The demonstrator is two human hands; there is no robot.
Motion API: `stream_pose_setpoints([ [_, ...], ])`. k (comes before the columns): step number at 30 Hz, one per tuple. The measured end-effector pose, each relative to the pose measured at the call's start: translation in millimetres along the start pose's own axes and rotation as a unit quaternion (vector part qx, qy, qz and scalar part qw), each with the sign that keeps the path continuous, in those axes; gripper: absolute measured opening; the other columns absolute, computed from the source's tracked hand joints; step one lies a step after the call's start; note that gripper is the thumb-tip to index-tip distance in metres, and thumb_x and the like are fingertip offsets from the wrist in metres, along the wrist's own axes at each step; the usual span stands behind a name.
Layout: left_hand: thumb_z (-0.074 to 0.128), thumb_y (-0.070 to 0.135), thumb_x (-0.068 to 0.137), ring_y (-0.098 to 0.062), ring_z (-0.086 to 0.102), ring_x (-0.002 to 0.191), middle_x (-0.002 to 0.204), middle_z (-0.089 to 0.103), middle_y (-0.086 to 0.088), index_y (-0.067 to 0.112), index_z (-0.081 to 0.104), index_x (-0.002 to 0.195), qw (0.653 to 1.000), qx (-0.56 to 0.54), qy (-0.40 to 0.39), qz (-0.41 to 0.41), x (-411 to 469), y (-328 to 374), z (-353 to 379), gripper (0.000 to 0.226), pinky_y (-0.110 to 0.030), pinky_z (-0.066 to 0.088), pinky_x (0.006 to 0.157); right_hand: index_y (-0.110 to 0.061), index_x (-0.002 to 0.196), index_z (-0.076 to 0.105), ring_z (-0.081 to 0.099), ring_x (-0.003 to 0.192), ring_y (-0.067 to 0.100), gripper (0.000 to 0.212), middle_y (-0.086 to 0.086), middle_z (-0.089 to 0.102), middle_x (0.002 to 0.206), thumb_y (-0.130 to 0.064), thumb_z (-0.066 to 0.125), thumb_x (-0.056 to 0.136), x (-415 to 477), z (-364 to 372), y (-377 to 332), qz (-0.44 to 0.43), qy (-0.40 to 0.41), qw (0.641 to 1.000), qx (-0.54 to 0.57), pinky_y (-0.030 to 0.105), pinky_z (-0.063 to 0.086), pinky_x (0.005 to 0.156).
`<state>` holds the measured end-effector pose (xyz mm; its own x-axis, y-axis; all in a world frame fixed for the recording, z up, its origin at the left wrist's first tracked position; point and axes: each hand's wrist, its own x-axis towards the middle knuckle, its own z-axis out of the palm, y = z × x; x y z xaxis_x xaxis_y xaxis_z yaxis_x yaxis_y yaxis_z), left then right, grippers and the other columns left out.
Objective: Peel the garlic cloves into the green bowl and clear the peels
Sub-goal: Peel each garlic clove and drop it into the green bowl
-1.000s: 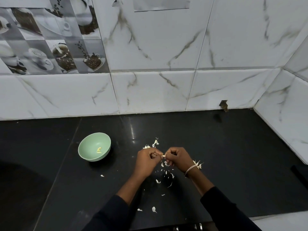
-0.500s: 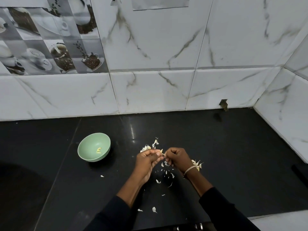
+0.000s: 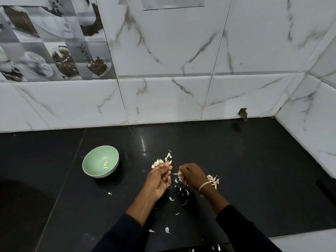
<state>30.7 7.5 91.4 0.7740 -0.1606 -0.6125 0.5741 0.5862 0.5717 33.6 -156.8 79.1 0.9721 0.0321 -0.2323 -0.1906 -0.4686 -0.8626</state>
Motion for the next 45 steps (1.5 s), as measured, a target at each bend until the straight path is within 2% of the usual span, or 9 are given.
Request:
stream_pose_setpoints([
  [3, 0.065, 0.007, 0.094, -0.008, 0.062, 0.062, 0.078, 0.072, -0.002, 0.013, 0.069, 0.097, 1.0, 0.002, 0.005, -0.006, 1, -1, 0, 0.008, -0.02, 0.05, 0.052, -0.009, 0.069, 0.064, 0.058, 0.046, 0.006, 0.031, 0.007, 0.069, 0.062, -0.03, 0.065, 0.091, 8, 0, 10, -0.002, 0.027, 0.996, -0.081, 0.023, 0.048, 0.055],
  [6, 0.065, 0.003, 0.093, -0.009, 0.065, 0.06, 0.075, 0.072, -0.002, 0.01, 0.069, 0.101, 1.0, 0.004, 0.006, -0.006, 3, -4, -1, 0.012, -0.019, 0.051, 0.051, -0.023, 0.07, 0.065, 0.056, 0.047, 0.0, 0.017, -0.003, 0.067, 0.062, -0.01, 0.071, 0.079, 12, -1, 13, 0.007, 0.046, 0.995, -0.092, 0.019, 0.048, 0.054],
  [10, 0.066, -0.001, 0.09, -0.009, 0.068, 0.059, 0.075, 0.072, -0.008, 0.003, 0.068, 0.098, 1.0, -0.01, 0.004, -0.003, 2, -3, -1, 0.009, -0.015, 0.053, 0.051, -0.012, 0.079, 0.071, 0.057, 0.041, 0.007, 0.011, 0.003, 0.067, 0.059, -0.006, 0.066, 0.086, 8, -1, 7, 0.038, 0.041, 0.998, -0.035, 0.019, 0.048, 0.043],
  [16, 0.06, -0.004, 0.093, -0.012, 0.07, 0.062, 0.077, 0.074, -0.012, -0.002, 0.067, 0.099, 1.0, -0.014, -0.014, -0.003, 3, -2, -3, 0.009, -0.015, 0.055, 0.055, -0.004, 0.096, 0.075, 0.063, 0.053, 0.013, 0.008, 0.009, 0.071, 0.069, -0.008, 0.071, 0.091, -1, -1, -12, -0.037, -0.007, 0.992, 0.123, 0.023, 0.049, 0.047],
  [20, 0.061, -0.004, 0.093, -0.012, 0.068, 0.062, 0.075, 0.072, -0.011, -0.001, 0.069, 0.095, 0.999, 0.007, -0.032, -0.001, 2, -4, -4, 0.009, -0.015, 0.055, 0.055, -0.002, 0.093, 0.075, 0.063, 0.053, 0.011, 0.007, 0.006, 0.07, 0.064, -0.007, 0.07, 0.092, 0, -2, -18, -0.037, -0.002, 0.991, 0.128, 0.021, 0.051, 0.05],
  [26, 0.065, -0.006, 0.09, -0.014, 0.071, 0.069, 0.08, 0.073, -0.014, -0.002, 0.07, 0.095, 0.993, 0.069, -0.026, 0.091, 0, -10, 0, 0.009, -0.016, 0.056, 0.062, -0.001, 0.083, 0.071, 0.063, 0.049, 0.012, 0.008, 0.004, 0.069, 0.059, -0.003, 0.068, 0.091, -1, -6, -24, -0.037, -0.013, 0.993, 0.108, 0.021, 0.05, 0.049],
  [33, 0.067, -0.009, 0.088, -0.012, 0.067, 0.064, 0.071, 0.073, -0.011, 0.0, 0.072, 0.088, 0.946, 0.23, -0.02, 0.225, -1, -8, 3, 0.01, -0.02, 0.054, 0.063, 0.0, 0.08, 0.07, 0.062, 0.048, 0.018, 0.011, 0.007, 0.068, 0.058, -0.005, 0.065, 0.089, 0, -10, -26, -0.04, -0.017, 0.997, 0.07, 0.025, 0.049, 0.049],
  [38, 0.068, -0.008, 0.088, -0.012, 0.066, 0.061, 0.069, 0.072, -0.01, -0.001, 0.072, 0.087, 0.926, 0.281, -0.016, 0.251, -2, -7, 2, 0.008, -0.021, 0.053, 0.061, -0.005, 0.079, 0.069, 0.059, 0.049, 0.022, 0.011, 0.012, 0.066, 0.059, -0.006, 0.065, 0.089, 2, -13, -24, -0.045, -0.043, 0.995, 0.074, 0.026, 0.049, 0.048],
  [45, 0.064, -0.007, 0.091, -0.013, 0.068, 0.061, 0.069, 0.073, -0.006, 0.001, 0.07, 0.093, 0.912, 0.307, -0.024, 0.27, -3, -7, 4, 0.01, -0.021, 0.053, 0.062, -0.005, 0.075, 0.067, 0.051, 0.04, 0.013, 0.014, 0.008, 0.061, 0.051, -0.002, 0.063, 0.088, -2, -8, -24, -0.032, -0.014, 0.994, 0.102, 0.022, 0.042, 0.042],
])
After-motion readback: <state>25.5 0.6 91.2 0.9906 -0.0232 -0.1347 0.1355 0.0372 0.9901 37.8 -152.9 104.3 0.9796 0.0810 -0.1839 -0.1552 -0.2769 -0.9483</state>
